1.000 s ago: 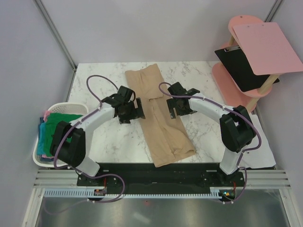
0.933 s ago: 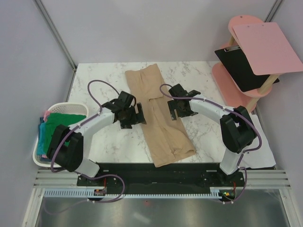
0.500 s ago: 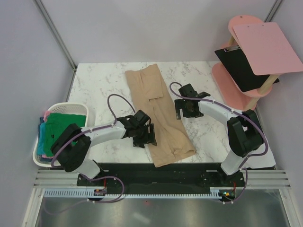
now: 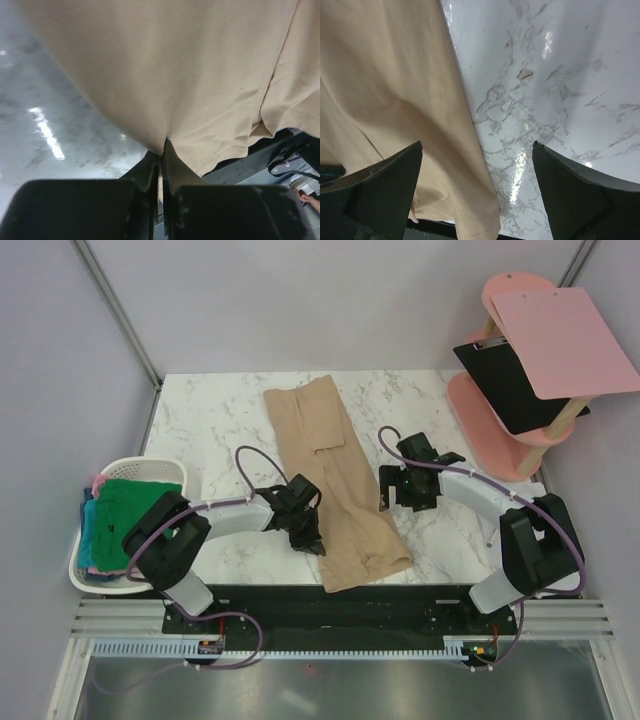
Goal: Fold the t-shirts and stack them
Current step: Rotate the tshirt 80 degrees
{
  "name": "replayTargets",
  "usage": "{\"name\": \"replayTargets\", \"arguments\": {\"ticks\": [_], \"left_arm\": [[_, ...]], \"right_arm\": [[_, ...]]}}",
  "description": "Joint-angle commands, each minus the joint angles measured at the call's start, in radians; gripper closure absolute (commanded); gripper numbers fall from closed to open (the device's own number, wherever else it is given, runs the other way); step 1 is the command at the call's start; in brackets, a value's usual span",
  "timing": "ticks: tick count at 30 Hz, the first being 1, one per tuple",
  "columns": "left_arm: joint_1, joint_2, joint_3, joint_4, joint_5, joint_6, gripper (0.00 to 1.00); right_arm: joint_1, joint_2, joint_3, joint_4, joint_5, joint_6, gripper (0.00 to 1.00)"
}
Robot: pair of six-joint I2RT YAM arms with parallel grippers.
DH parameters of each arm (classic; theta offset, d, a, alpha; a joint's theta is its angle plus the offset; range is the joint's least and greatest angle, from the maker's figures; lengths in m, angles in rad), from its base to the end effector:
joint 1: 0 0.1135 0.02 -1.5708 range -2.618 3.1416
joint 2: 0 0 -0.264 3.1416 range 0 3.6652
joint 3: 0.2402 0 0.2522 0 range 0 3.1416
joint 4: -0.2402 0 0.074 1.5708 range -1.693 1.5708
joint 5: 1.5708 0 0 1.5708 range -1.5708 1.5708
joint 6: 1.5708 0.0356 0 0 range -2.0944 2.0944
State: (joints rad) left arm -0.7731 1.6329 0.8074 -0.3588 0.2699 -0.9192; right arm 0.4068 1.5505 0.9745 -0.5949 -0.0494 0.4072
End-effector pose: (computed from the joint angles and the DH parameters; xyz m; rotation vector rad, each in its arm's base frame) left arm 0.1991 -0.2075 0.1373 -0.1396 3.0009 -0.7103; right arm 0.2706 0.1185 0.1934 -0.0133 2.7796 0.2860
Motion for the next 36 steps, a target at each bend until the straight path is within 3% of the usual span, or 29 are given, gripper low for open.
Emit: {"name": "replayTargets", "arguments": {"ticks": [1,5,6,7,9,10,12,15,18,20,22,25,32,36], "left_arm": [[0.118,-0.068,-0.102,-0.095,-0.172,0.042,0.98],[0.247,-0.146,-0.099,-0.138,-0.184,0.115,0.98],[0.254,-0.151,-0.079,-0.159,-0.179,0.129,0.92],[0.256,-0.157,-0.067,-0.166,-0.176,0.156,0.7],[0.247,-0.191,-0.05,-0.172,-0.156,0.172,0.36],[0.238,-0.209,-0.047,-0.173,-0.161,0.177,0.13],[0.2,-0.287,-0.039,-0.196,-0.205,0.165,0.02],[0.143,-0.416,-0.048,-0.22,-0.236,0.125,0.02],[0.068,-0.476,-0.044,-0.215,-0.259,0.092,0.13],[0.013,-0.475,-0.037,-0.206,-0.259,0.076,0.26],[-0.02,-0.429,-0.03,-0.181,-0.252,0.068,0.37],[-0.078,-0.32,-0.014,-0.131,-0.244,0.062,0.43],[-0.199,-0.058,0.047,-0.019,-0.235,0.046,0.46],[-0.239,-0.01,0.094,-0.008,-0.241,0.028,0.46]], "right_arm": [[0.003,-0.062,-0.088,0.047,-0.118,0.051,0.02],[0.003,-0.09,-0.171,0.087,-0.188,0.084,0.02],[0.003,-0.095,-0.2,0.102,-0.202,0.087,0.02],[0.004,-0.104,-0.212,0.109,-0.216,0.091,0.02],[0.009,-0.116,-0.235,0.115,-0.221,0.096,0.02],[0.01,-0.128,-0.241,0.119,-0.221,0.099,0.02],[0.018,-0.139,-0.253,0.122,-0.219,0.107,0.02],[0.024,-0.162,-0.267,0.13,-0.216,0.113,0.02],[0.026,-0.159,-0.269,0.135,-0.213,0.114,0.02],[0.026,-0.159,-0.266,0.139,-0.21,0.117,0.02],[0.026,-0.156,-0.258,0.141,-0.204,0.116,0.02],[0.024,-0.147,-0.247,0.142,-0.198,0.114,0.02],[0.024,-0.144,-0.249,0.145,-0.191,0.11,0.02],[0.026,-0.152,-0.258,0.149,-0.193,0.11,0.02]]}}
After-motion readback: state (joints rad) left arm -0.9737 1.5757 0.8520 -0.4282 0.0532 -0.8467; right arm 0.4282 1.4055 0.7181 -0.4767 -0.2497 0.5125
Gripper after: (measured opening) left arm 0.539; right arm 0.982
